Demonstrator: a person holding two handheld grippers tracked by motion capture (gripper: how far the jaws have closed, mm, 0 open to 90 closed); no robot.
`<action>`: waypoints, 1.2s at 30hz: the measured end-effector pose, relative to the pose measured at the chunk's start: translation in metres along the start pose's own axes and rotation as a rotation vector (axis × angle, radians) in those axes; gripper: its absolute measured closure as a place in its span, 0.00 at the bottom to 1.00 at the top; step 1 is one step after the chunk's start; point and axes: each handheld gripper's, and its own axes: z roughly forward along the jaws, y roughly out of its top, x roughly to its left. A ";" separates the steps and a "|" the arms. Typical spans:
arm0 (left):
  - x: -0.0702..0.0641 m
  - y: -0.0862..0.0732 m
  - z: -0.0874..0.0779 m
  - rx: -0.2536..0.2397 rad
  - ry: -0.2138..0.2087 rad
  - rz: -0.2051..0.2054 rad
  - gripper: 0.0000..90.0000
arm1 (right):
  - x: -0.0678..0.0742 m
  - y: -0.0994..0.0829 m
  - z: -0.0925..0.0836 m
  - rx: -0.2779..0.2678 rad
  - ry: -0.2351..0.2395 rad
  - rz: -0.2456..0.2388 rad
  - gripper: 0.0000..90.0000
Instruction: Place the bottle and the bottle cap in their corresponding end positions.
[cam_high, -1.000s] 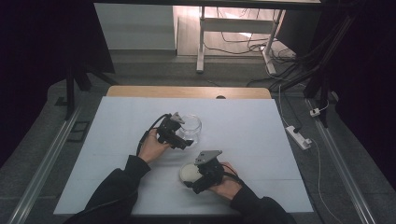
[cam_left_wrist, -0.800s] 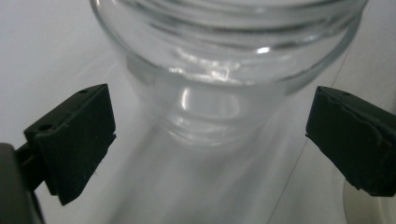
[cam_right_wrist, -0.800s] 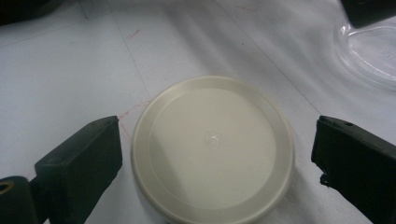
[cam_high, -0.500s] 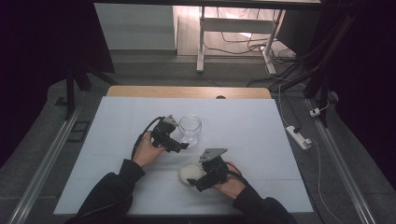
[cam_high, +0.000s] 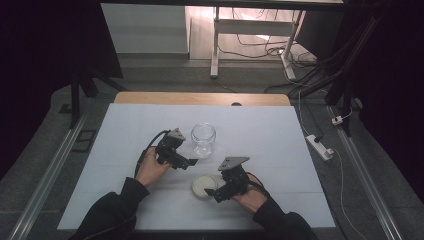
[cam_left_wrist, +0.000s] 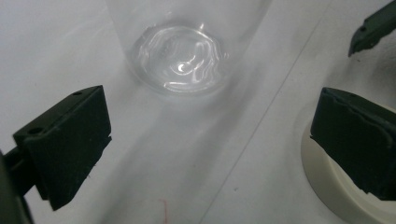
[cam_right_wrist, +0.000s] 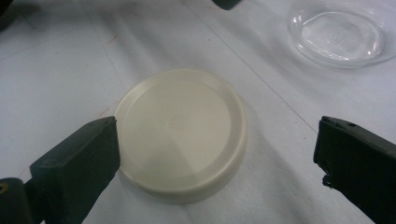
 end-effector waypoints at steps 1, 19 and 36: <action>-0.001 -0.002 -0.001 0.001 0.003 0.004 0.00 | 0.000 0.000 -0.001 -0.001 -0.004 0.001 0.01; -0.020 -0.032 -0.026 -0.019 -0.011 -0.007 0.00 | -0.005 -0.007 -0.016 0.001 -0.057 0.027 0.00; -0.031 -0.068 -0.061 -0.049 0.007 -0.059 0.00 | -0.011 -0.025 -0.045 -0.022 -0.118 0.081 0.00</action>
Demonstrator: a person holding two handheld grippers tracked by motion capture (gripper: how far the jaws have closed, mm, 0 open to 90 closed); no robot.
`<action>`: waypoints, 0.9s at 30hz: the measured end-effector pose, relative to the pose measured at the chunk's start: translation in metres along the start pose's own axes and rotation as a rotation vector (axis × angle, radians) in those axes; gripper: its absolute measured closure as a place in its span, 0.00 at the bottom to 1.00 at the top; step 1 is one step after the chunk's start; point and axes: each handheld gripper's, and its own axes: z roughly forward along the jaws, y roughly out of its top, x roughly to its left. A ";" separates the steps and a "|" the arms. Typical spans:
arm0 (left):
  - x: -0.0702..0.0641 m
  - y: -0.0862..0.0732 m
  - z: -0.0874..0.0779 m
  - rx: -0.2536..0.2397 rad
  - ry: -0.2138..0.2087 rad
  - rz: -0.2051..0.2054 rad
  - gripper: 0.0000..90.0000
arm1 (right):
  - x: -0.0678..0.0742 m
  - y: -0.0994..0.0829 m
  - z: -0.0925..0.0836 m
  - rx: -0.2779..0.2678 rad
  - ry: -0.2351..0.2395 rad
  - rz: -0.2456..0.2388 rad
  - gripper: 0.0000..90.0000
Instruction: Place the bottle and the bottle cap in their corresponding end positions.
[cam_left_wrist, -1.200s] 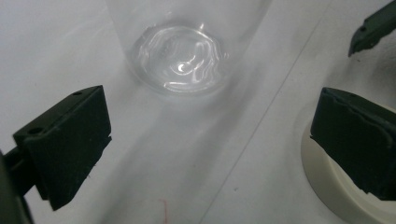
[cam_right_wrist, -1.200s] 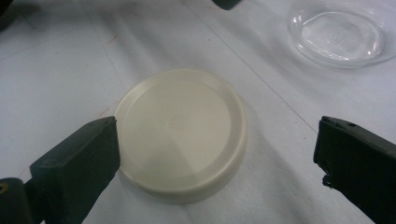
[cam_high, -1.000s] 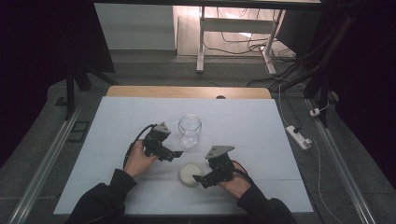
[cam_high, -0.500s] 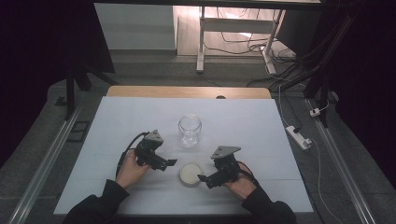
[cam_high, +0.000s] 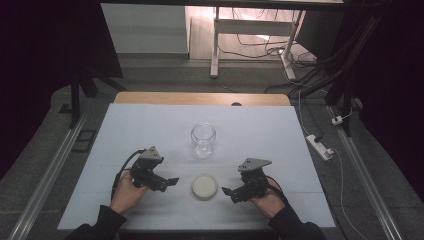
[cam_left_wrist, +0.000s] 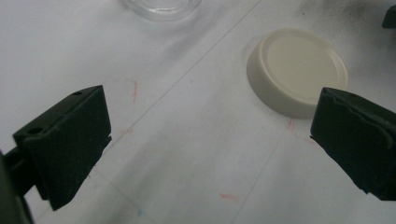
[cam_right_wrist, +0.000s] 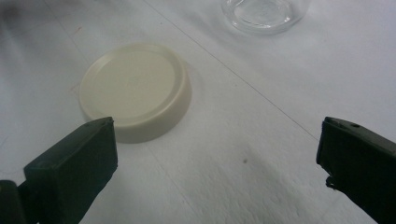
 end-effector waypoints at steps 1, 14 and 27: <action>-0.001 -0.002 -0.002 -0.004 0.000 -0.005 0.00 | 0.000 -0.001 -0.001 -0.002 -0.003 0.002 0.00; -0.010 -0.033 -0.033 -0.026 0.025 -0.051 0.00 | -0.005 -0.015 -0.024 -0.019 -0.051 0.019 0.00; -0.016 -0.068 -0.064 -0.049 0.086 -0.099 0.00 | -0.008 -0.034 -0.049 -0.038 -0.091 0.066 0.00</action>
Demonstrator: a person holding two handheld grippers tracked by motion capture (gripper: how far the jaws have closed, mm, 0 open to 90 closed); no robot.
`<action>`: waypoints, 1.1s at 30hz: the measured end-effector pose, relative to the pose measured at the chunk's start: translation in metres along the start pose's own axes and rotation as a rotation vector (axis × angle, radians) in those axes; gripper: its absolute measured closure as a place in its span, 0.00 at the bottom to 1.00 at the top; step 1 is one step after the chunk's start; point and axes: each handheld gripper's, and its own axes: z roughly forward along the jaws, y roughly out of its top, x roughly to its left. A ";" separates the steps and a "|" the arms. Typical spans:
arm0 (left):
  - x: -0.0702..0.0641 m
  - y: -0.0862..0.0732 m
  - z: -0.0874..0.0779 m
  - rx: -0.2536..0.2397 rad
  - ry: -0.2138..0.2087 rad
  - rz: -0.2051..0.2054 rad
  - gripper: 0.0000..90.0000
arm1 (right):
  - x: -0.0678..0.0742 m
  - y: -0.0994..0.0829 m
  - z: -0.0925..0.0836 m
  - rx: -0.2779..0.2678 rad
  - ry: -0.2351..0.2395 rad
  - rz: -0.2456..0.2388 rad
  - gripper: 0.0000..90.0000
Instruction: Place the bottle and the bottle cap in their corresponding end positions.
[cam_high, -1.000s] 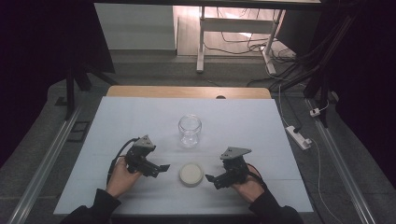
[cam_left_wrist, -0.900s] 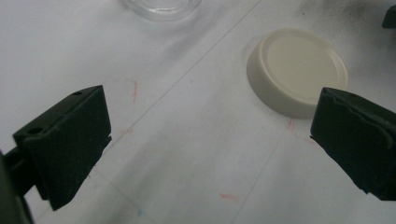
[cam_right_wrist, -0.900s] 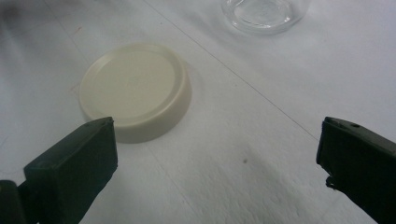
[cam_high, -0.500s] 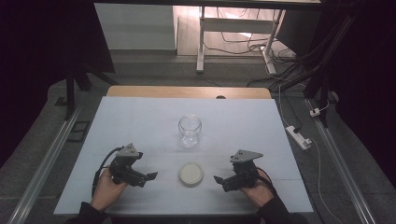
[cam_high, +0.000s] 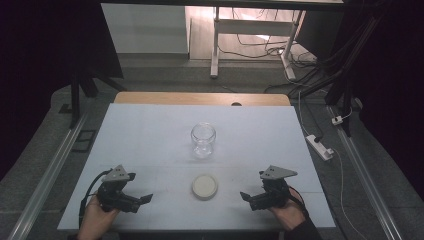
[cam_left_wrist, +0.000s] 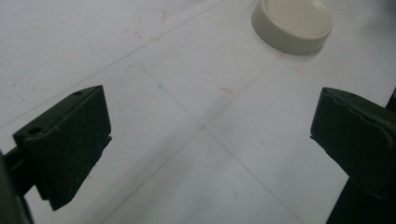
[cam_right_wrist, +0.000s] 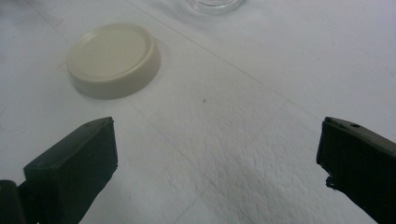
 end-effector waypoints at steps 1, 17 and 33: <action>0.000 -0.002 -0.002 0.000 0.002 -0.004 0.00 | 0.000 -0.002 -0.002 0.000 -0.002 0.006 0.00; 0.004 -0.041 -0.032 -0.006 0.067 -0.082 0.00 | -0.007 -0.030 -0.035 -0.004 -0.062 0.064 0.00; 0.004 -0.065 -0.049 -0.003 0.131 -0.124 0.00 | -0.011 -0.044 -0.054 -0.017 -0.114 0.136 0.00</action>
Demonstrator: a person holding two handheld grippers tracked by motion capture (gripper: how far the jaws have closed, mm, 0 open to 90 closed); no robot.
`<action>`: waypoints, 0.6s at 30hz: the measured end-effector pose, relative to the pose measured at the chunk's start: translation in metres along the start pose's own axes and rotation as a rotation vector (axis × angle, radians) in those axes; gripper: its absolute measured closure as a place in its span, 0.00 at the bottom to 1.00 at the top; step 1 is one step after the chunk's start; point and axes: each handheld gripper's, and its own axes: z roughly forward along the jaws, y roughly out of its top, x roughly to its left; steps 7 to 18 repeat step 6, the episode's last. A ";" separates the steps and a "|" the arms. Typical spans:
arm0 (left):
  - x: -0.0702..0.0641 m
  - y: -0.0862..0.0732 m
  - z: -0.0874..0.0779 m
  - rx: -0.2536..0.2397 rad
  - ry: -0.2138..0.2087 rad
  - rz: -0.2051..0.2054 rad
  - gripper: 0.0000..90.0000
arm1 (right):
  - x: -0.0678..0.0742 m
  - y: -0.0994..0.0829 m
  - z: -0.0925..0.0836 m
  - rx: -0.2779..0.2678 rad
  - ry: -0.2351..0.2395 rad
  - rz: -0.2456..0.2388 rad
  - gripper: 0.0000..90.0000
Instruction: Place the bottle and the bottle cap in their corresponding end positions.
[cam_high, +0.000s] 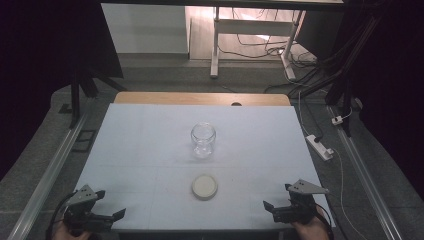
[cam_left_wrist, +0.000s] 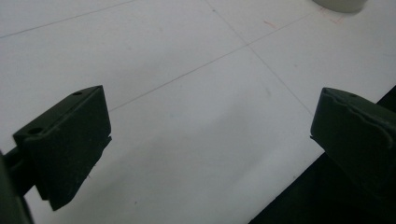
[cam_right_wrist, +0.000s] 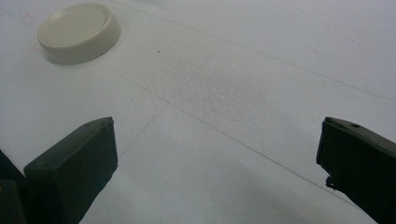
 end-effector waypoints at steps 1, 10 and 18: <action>0.000 -0.001 -0.001 0.007 0.009 -0.001 0.00 | 0.000 0.000 -0.001 0.000 0.001 0.003 0.00; 0.002 -0.002 -0.002 0.010 0.007 -0.013 0.00 | -0.001 -0.001 -0.002 0.003 -0.006 0.015 0.00; 0.002 -0.002 -0.002 0.010 0.007 -0.013 0.00 | -0.001 -0.001 -0.002 0.003 -0.006 0.015 0.00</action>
